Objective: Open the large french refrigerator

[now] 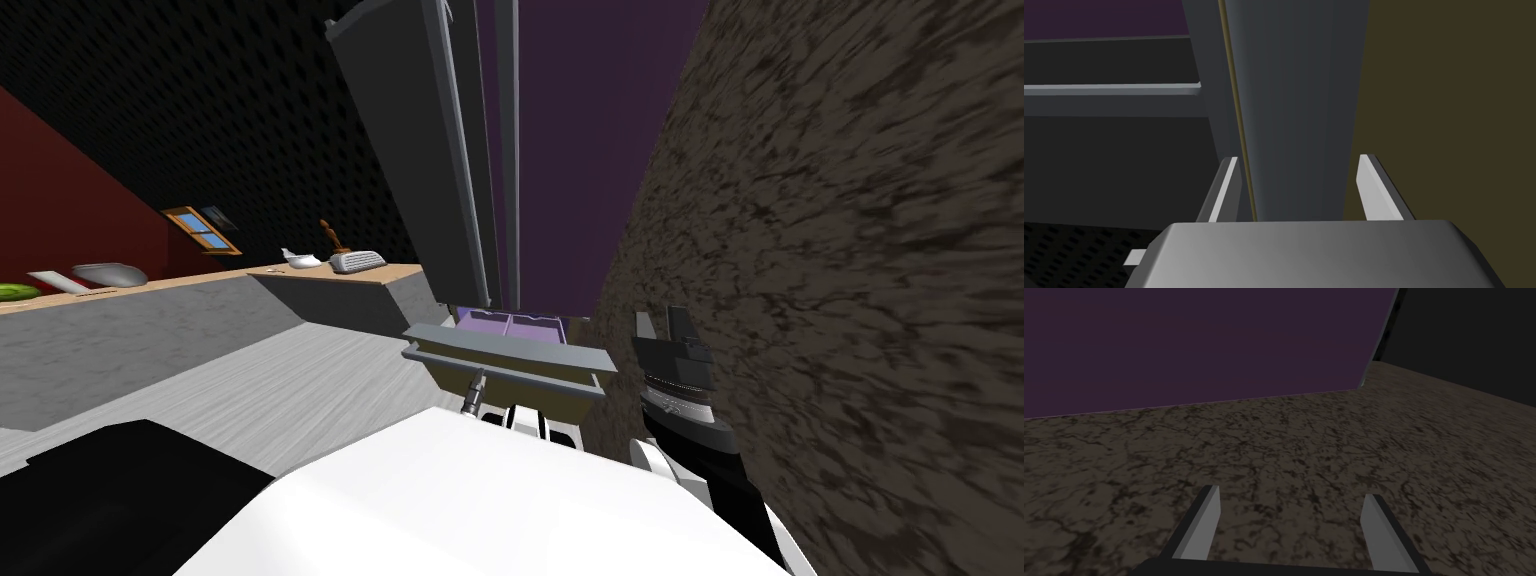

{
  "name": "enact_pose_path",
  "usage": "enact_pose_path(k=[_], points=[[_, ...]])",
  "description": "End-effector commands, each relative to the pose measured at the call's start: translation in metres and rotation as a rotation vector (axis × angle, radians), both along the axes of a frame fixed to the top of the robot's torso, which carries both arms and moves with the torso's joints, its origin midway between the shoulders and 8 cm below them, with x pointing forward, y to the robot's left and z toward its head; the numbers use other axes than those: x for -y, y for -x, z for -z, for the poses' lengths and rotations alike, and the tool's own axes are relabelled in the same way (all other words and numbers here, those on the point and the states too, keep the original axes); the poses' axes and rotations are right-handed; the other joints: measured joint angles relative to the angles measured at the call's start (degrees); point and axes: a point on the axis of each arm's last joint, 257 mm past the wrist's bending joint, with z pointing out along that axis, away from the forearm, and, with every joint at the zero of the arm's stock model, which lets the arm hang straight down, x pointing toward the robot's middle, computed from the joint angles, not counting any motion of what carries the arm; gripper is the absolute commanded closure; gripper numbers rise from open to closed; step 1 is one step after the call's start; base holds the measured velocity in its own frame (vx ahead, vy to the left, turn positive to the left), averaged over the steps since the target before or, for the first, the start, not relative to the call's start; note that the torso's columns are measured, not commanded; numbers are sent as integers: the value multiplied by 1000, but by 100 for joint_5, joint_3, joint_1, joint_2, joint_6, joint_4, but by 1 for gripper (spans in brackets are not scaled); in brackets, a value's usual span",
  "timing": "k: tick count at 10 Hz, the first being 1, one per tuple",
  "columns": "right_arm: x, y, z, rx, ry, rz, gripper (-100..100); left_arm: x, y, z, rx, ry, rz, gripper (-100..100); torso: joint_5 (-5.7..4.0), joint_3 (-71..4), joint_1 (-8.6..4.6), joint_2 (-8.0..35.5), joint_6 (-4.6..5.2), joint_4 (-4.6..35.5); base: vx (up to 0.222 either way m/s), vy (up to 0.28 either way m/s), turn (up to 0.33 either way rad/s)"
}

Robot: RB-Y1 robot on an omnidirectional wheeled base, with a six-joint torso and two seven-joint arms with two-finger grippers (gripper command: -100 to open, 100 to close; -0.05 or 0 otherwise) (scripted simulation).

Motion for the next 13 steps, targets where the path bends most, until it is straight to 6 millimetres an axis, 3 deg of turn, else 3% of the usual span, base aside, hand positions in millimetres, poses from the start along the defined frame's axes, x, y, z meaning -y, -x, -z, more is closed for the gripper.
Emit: enact_pose_path(k=[1,2,4,11,13], points=[[0,0,0,0,0,0,0,1,4,2,-7,0,4,100,-7,-18,-3,-32,0,8,-124,-5,20],[0,0,0,0,0,0,0,3,-14,-3,-1,0,7,-100,-7,-13,-10,-13,-1,6,-124,-9,38],[0,0,0,0,0,0,0,7,-42,-15,12,0,17,-100,-11,-4,-13,1,1,17,-93,5,46],[0,0,0,0,0,0,0,15,-84,-27,-1,0,30,-100,-17,5,-14,22,-3,29,-64,2,22],[0,0,0,0,0,0,0,20,-111,-43,10,0,40,-100,-25,12,-22,37,1,48,-84,19,41]])
